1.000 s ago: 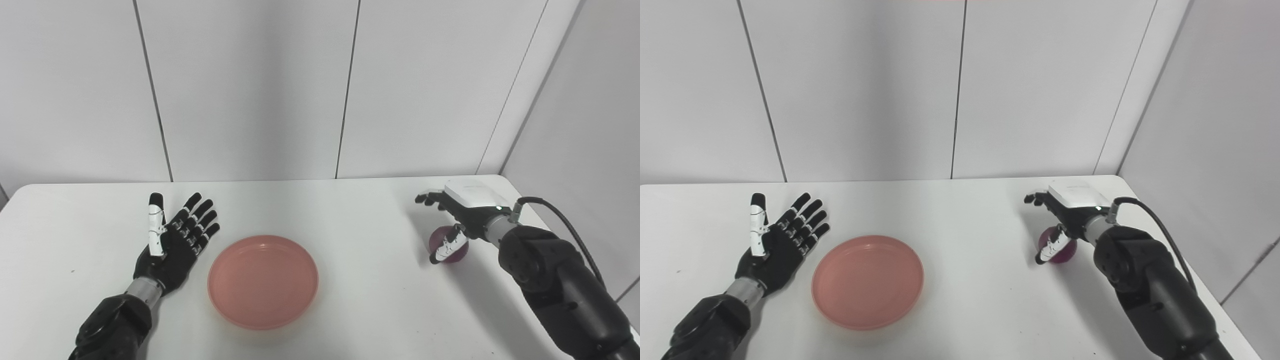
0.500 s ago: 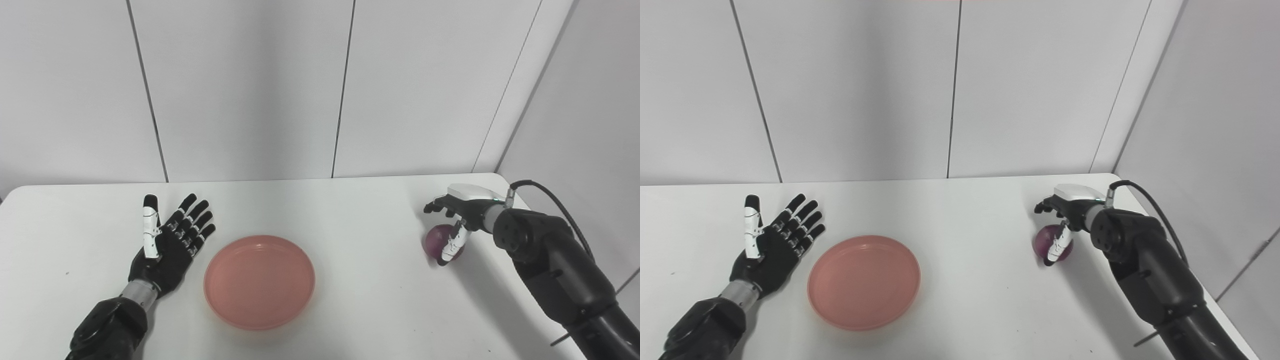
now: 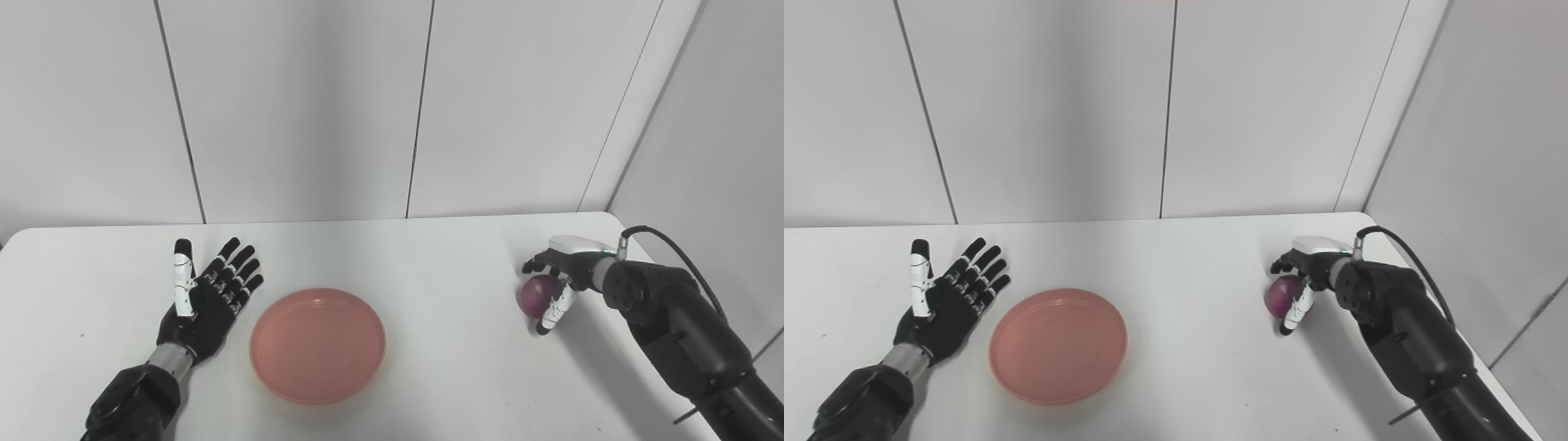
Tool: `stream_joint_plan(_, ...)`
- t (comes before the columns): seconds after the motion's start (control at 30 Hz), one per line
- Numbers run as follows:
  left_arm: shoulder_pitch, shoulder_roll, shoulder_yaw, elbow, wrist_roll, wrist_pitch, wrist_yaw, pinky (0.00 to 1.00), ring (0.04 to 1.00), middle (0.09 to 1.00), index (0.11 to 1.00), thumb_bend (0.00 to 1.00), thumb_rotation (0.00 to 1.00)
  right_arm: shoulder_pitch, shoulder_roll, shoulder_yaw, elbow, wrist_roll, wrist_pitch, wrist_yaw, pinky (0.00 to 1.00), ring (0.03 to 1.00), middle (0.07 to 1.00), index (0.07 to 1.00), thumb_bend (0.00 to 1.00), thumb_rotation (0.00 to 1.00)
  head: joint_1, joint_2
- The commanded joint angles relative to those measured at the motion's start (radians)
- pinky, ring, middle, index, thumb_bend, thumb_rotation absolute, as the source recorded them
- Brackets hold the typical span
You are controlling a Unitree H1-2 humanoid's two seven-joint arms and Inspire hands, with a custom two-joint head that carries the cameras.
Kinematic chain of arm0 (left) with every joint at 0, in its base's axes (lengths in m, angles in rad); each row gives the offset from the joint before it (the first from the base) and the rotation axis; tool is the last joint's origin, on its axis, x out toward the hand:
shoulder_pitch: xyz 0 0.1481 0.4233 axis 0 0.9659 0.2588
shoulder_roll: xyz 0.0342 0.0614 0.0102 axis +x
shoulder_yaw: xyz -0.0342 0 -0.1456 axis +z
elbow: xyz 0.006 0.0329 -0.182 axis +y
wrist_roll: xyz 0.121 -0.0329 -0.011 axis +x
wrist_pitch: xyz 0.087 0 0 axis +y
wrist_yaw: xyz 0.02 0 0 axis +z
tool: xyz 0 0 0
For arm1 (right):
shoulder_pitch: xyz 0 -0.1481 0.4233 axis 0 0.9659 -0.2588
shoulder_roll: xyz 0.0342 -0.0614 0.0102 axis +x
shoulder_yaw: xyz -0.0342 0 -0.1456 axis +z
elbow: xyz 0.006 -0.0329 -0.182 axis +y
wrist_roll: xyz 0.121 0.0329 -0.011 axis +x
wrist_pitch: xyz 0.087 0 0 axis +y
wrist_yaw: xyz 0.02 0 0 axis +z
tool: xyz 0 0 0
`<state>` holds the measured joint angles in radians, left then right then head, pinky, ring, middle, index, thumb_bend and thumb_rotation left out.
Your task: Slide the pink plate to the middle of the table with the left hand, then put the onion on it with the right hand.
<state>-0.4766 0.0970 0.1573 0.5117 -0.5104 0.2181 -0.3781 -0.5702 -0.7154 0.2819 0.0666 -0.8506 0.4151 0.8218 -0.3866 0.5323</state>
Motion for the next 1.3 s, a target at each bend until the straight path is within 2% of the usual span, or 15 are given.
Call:
stream_joint_plan(0.0, 0.038, 0.006, -0.005, 0.071, 0.026, 0.065, 0.028, 1.0, 1.0, 0.971, 1.0, 0.76, 1.0, -0.027, -0.028, -0.003, -0.019, -0.009, 0.009, -0.01, 0.65, 0.813, 0.859, 0.842, 1.0, 0.21, 0.0, 0.001)
stream_joint_plan(0.37, 0.049, -0.002, -0.007, 0.031, 0.029, 0.086, 0.051, 1.0, 1.0, 0.969, 1.0, 0.77, 1.0, -0.004, -0.026, 0.034, -0.019, -0.052, -0.013, -0.06, 0.58, 0.731, 0.8, 0.814, 1.0, 0.2, 0.003, 0.005)
stream_joint_plan(0.63, 0.051, -0.001, -0.01, 0.02, 0.023, 0.094, 0.053, 1.0, 1.0, 0.976, 1.0, 0.77, 1.0, -0.007, -0.019, 0.06, 0.002, -0.08, -0.011, -0.063, 0.55, 0.695, 0.782, 0.811, 0.97, 0.17, 0.006, 0.006)
stream_joint_plan(0.9, 0.049, -0.001, -0.007, 0.026, 0.02, 0.094, 0.051, 1.0, 1.0, 0.973, 1.0, 0.77, 1.0, -0.029, -0.021, 0.088, 0.042, -0.12, 0.021, -0.028, 0.53, 0.684, 0.779, 0.828, 0.93, 0.14, 0.005, 0.008)
stream_joint_plan(1.27, 0.044, 0.003, -0.01, 0.04, 0.024, 0.083, 0.048, 1.0, 1.0, 0.972, 1.0, 0.77, 1.0, -0.026, -0.028, 0.09, 0.055, -0.131, -0.003, -0.043, 0.45, 0.554, 0.643, 0.738, 0.88, 0.12, 0.007, 0.009)
